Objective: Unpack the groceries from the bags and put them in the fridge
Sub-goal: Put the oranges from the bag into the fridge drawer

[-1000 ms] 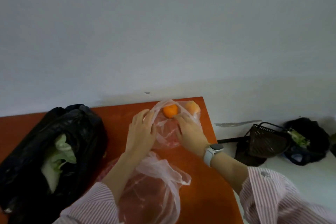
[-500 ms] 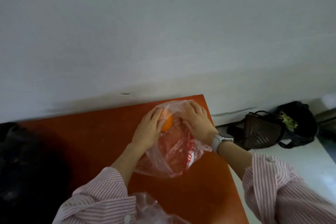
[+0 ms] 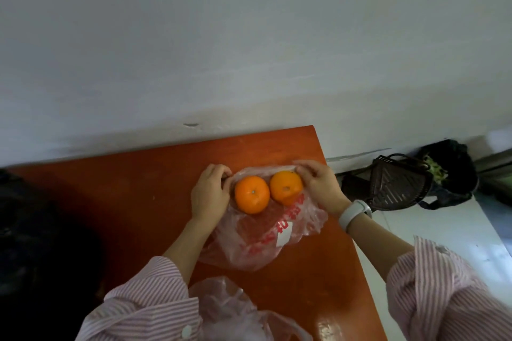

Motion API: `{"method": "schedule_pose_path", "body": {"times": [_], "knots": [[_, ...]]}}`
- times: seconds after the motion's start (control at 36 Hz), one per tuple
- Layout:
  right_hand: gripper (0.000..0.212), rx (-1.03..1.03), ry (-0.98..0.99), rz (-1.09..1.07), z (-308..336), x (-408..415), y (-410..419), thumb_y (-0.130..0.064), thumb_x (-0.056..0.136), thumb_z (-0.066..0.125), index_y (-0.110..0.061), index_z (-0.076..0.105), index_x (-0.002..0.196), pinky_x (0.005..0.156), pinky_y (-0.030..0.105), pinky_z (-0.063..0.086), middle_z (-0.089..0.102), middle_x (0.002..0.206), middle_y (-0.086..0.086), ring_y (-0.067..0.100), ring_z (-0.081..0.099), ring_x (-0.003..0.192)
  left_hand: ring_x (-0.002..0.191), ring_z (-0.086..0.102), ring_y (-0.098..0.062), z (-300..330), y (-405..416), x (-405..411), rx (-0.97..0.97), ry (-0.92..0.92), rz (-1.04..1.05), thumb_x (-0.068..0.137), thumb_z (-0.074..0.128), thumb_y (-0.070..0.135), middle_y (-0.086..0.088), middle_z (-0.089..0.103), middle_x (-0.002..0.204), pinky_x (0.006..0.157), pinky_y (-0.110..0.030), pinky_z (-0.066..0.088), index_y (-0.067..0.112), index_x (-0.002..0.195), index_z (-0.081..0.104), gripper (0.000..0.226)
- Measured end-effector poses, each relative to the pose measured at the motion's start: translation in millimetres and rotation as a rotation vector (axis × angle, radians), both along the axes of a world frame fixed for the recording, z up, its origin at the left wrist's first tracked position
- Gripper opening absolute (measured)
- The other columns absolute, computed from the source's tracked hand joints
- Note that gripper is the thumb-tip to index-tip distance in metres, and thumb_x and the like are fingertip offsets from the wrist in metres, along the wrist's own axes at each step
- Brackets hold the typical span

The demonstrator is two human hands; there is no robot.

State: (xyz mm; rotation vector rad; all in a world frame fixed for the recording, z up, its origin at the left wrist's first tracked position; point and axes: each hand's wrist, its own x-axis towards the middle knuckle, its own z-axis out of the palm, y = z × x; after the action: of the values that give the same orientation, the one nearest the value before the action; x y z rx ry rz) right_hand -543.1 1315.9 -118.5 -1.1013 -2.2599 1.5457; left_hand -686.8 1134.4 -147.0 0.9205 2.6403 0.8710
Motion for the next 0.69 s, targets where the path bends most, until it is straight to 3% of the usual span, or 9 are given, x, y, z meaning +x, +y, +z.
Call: {"method": "schedule_pose_path", "body": {"times": [0.08,0.14,0.22,0.28,0.39,0.44,0.56,0.58,0.69], "knots": [[0.009,0.06,-0.07,-0.014,-1,3,0,-0.013,0.091,0.053,-0.016,0.05,0.099,0.067,0.02,0.046,0.056,0.094,0.0,0.015,0.055,0.083,0.085,0.054,-0.031,4,-5,5,0.008,0.152,-0.019,0.08,0.058,0.011,-0.008,0.057,0.09,0.067,-0.042,0.043,0.013,0.086,0.062,0.007],[0.009,0.252,-0.141,0.085,-1,10,-1,-0.012,0.091,0.051,-0.016,0.048,0.098,0.074,0.031,0.047,0.052,0.098,0.004,0.021,0.053,0.087,0.085,0.053,-0.029,9,-7,10,0.084,0.249,-0.062,0.085,0.049,0.016,-0.008,0.059,0.092,0.071,-0.041,0.041,0.012,0.091,0.065,0.018],[0.039,0.761,-0.243,0.369,-3,25,-1,-0.007,0.081,0.054,-0.02,0.048,0.118,0.092,0.044,0.037,0.052,0.118,0.009,0.029,0.05,0.108,0.102,0.05,-0.021,17,-9,20,0.195,0.183,-0.255,0.091,0.043,0.025,-0.008,0.059,0.111,0.088,-0.034,0.042,0.01,0.115,0.061,0.033],[0.06,0.925,-0.204,0.552,3,32,-2,-0.01,0.072,0.059,-0.024,0.04,0.128,0.097,0.048,0.035,0.055,0.123,0.008,0.029,0.048,0.115,0.117,0.043,-0.017,20,-11,27,0.134,0.085,-0.379,0.089,0.046,0.039,-0.004,0.052,0.128,0.097,-0.032,0.04,0.014,0.127,0.053,0.046],[0.066,0.84,-0.263,0.723,15,39,-11,-0.034,0.077,0.048,-0.023,0.025,0.138,0.102,0.047,0.031,0.048,0.135,0.004,0.024,0.047,0.122,0.13,0.032,-0.019,14,-10,33,-0.048,-0.041,-0.413,0.077,0.068,0.045,0.001,0.032,0.146,0.105,-0.036,0.034,0.026,0.139,0.034,0.073],[0.074,0.733,-0.365,0.726,19,37,-14,-0.04,0.079,0.047,-0.021,0.015,0.144,0.106,0.045,0.025,0.038,0.143,0.004,0.024,0.039,0.129,0.128,0.037,-0.021,15,-6,35,-0.051,-0.042,-0.395,0.07,0.076,0.039,-0.001,0.036,0.143,0.104,-0.039,0.037,0.027,0.137,0.033,0.079],[0.09,0.56,-0.445,0.669,27,31,-25,-0.047,0.08,0.057,-0.022,0.001,0.146,0.105,0.047,0.025,0.033,0.144,0.005,0.025,0.035,0.13,0.104,0.044,-0.001,38,0,47,0.125,-0.149,-0.249,0.064,0.081,0.014,0.017,0.048,0.113,0.086,-0.007,0.032,0.018,0.124,0.049,0.069],[0.09,0.55,-0.445,0.646,27,31,-28,-0.048,0.081,0.058,-0.022,0.002,0.146,0.105,0.047,0.026,0.033,0.143,0.005,0.025,0.035,0.129,0.102,0.043,0.002,42,-2,50,0.153,-0.17,-0.215,0.063,0.08,0.013,0.019,0.046,0.11,0.085,-0.006,0.032,0.017,0.123,0.05,0.067],[0.082,0.648,-0.419,0.581,24,31,-42,-0.044,0.081,0.061,-0.015,0.016,0.142,0.113,0.046,0.016,0.03,0.147,0.007,0.026,0.023,0.137,0.112,0.038,-0.005,53,-21,65,0.167,-0.176,-0.082,0.067,0.08,0.021,0.008,0.037,0.124,0.093,-0.022,0.033,0.022,0.13,0.041,0.074]]}}
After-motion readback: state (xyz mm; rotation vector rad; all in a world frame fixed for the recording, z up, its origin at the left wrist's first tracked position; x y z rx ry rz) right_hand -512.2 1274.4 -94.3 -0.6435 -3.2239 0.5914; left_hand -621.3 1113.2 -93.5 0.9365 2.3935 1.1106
